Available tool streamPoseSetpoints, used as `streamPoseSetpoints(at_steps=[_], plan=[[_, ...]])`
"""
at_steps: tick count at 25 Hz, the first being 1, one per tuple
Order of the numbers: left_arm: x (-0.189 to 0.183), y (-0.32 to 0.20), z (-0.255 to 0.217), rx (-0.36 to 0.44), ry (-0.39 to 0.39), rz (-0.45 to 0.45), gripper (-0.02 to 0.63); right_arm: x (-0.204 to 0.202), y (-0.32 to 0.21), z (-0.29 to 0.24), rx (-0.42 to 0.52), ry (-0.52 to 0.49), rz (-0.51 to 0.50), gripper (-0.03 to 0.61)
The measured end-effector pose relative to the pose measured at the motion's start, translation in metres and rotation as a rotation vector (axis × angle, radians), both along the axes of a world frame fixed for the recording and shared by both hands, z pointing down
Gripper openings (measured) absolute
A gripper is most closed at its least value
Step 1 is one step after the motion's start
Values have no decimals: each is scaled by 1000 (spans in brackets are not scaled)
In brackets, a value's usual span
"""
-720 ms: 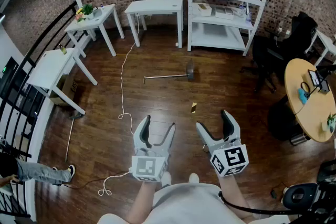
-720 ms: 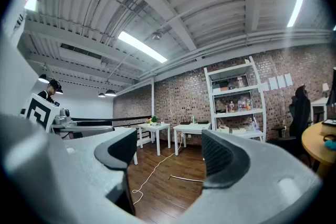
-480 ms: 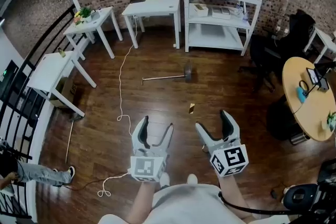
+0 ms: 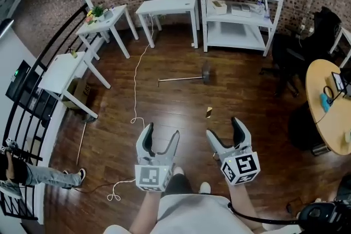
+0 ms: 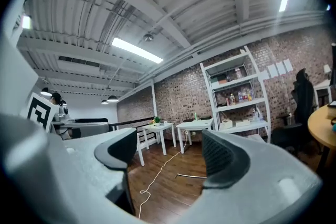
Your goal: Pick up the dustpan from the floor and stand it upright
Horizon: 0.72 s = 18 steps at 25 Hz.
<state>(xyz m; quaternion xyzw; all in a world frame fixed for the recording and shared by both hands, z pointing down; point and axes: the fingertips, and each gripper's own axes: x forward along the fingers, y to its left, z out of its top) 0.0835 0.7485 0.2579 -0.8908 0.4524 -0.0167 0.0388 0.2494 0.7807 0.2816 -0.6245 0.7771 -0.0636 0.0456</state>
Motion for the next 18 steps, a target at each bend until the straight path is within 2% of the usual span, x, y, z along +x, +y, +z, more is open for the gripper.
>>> streamPoseSetpoints(at_steps=[3, 7, 12, 18], plan=[[-18, -30, 13, -21, 2, -32, 353, -22, -23, 10, -18, 15, -44, 370], [-27, -92, 20, -28, 30, -42, 353, -33, -80, 21, -49, 44, -66, 370], [-53, -185, 16, -28, 84, -66, 352, -43, -176, 12, -72, 85, -63, 370], [-107, -303, 5, -60, 123, -113, 351, -104, -297, 7, -112, 95, -149, 370]])
